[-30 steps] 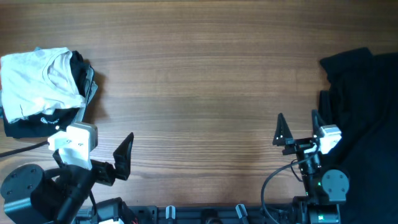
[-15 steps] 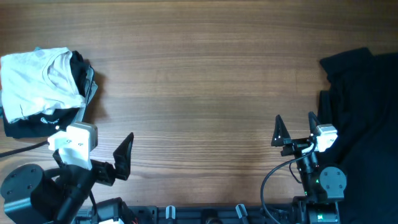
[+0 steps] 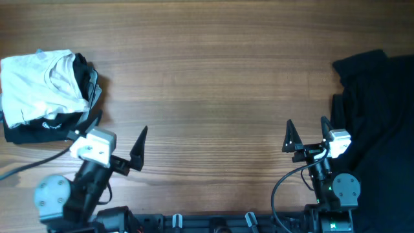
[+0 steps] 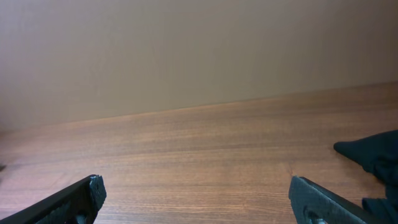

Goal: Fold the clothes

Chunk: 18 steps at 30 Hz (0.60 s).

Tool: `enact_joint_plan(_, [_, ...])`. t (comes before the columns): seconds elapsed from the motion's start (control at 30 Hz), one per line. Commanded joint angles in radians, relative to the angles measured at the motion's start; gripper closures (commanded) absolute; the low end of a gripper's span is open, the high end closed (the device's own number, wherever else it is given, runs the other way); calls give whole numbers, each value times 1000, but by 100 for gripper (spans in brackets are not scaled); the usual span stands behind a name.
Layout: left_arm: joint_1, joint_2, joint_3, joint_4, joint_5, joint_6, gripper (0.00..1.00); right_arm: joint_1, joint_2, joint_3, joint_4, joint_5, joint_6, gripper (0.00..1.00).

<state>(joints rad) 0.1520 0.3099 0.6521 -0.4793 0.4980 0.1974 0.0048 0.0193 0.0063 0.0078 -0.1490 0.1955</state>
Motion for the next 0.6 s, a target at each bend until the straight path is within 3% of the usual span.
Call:
enact_joint_plan(0.0, [-5, -131, -211, 195, 5, -80, 0, -4, -2, -1, 3, 6, -10, 0])
enact_joint_plan(0.13, [-5, -305, -470, 444, -26, -162, 0, -4, -2, -1, 3, 6, -10, 0])
enact_joint_plan(0.3, [-5, -307, -621, 632, -111, -161, 0, -4, -2, -1, 3, 6, -10, 0])
enact_joint_plan(0.57, [-6, -306, -646, 433, -133, -161, 0, -4, -2, -1, 3, 6, -10, 0])
